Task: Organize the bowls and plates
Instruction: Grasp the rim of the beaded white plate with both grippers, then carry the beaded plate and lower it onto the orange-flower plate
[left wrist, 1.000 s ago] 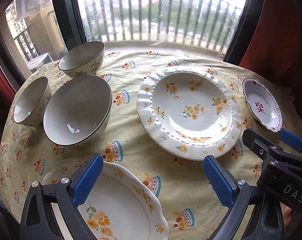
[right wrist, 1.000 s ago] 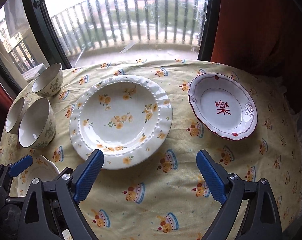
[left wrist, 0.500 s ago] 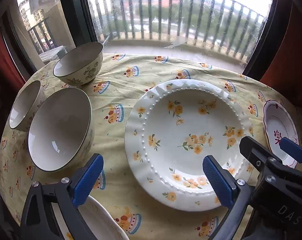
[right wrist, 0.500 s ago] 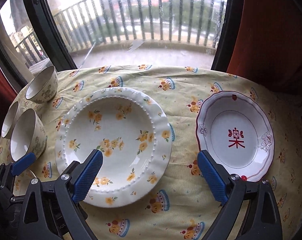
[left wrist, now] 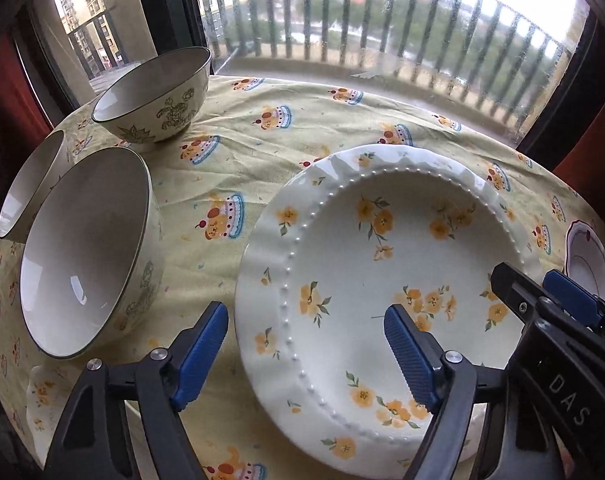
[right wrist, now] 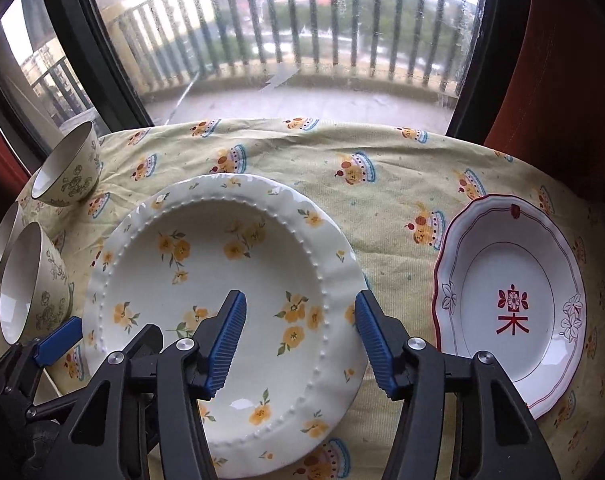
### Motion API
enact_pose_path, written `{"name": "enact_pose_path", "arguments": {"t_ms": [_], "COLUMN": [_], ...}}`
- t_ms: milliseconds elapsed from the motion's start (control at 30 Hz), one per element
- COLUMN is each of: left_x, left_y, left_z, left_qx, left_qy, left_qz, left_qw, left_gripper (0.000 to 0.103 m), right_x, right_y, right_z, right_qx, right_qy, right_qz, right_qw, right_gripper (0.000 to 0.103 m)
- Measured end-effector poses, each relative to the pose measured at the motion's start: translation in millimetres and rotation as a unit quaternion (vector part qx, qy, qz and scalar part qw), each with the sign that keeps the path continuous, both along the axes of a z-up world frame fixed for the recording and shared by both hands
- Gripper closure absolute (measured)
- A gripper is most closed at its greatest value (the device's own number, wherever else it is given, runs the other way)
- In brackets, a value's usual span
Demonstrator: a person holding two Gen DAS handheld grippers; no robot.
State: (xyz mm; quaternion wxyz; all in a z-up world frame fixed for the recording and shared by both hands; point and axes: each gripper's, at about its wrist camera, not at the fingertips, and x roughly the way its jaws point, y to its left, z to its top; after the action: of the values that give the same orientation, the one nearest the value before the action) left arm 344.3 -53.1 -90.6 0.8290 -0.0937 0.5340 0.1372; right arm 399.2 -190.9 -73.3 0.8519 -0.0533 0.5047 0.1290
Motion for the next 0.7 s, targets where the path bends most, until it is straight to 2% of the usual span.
{"name": "enact_pose_path", "arguments": {"t_ms": [167, 367, 700], "left_x": [7.0, 13.6, 12.3], "left_y": [-0.1, -3.7, -3.8], "left_z": [-3.3, -7.0, -8.5], "left_qx": [-0.002, 0.004, 0.023], "left_qy": [0.006, 0.013, 0.013], "left_qz": [-0.002, -0.015, -0.031], "left_qw": [1.0, 0.9998, 0.9992], "left_gripper": [0.022, 0.023, 0.03], "right_x": [9.5, 23.0, 14.0], "right_y": [-0.7, -8.5, -2.7], "right_z": [-2.4, -17.5, -21.9], "right_qx": [-0.016, 0.003, -0.034], "right_qy": [-0.006, 0.04, 0.034], "right_qz": [-0.008, -0.025, -0.019], "right_qw": [1.0, 0.999, 0.999], "right_gripper": [0.043, 0.044, 0.048]}}
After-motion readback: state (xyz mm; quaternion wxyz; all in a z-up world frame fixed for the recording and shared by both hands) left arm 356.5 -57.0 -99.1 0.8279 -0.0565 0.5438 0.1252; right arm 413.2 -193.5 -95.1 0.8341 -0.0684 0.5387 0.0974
